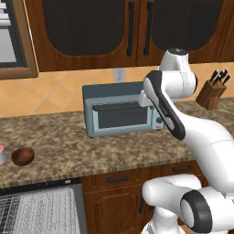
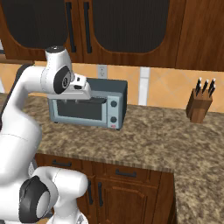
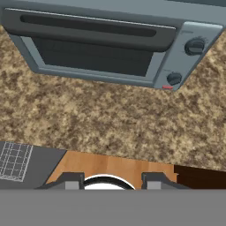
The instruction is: Pick up the cup and bowl from the counter, place them in the dishwasher, and close the dishwasher door.
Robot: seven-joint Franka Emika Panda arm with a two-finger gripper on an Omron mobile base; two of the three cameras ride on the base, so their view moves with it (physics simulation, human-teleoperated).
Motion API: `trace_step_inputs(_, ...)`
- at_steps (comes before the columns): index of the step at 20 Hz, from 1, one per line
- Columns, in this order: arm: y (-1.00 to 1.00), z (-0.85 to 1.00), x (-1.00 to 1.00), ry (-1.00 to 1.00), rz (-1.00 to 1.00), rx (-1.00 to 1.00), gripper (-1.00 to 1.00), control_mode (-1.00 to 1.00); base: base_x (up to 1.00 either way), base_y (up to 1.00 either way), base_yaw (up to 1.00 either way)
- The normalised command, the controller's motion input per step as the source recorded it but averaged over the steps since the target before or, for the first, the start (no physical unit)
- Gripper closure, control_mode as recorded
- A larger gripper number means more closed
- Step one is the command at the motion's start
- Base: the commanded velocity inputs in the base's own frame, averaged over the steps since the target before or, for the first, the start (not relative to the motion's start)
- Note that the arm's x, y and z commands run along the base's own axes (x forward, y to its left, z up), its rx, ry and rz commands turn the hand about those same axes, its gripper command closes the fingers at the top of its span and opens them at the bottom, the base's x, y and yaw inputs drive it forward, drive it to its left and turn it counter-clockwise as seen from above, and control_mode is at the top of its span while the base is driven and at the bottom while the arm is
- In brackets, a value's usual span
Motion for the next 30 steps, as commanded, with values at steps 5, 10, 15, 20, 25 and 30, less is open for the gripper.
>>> trace_step_inputs(5,0.01,0.00,-0.20,0.00,0.00,0.00,-1.00,-1.00,0.00,0.00,0.00)
trace_step_inputs(10,0.06,0.00,-0.43,-0.03,0.00,0.00,-1.00,-1.00,0.00,0.00,0.00)
trace_step_inputs(15,0.25,0.00,-0.35,-0.01,0.05,0.00,-1.00,-1.00,0.00,0.00,0.00)
trace_step_inputs(20,0.20,0.00,-0.25,0.00,0.03,0.00,-1.00,-1.00,0.00,0.00,0.00)
trace_step_inputs(25,0.12,0.00,-0.09,0.00,0.03,0.00,-1.00,1.00,-0.02,0.01,0.02)
trace_step_inputs(30,0.00,0.00,0.00,0.00,0.00,0.00,-1.00,1.00,-0.07,0.07,0.31)
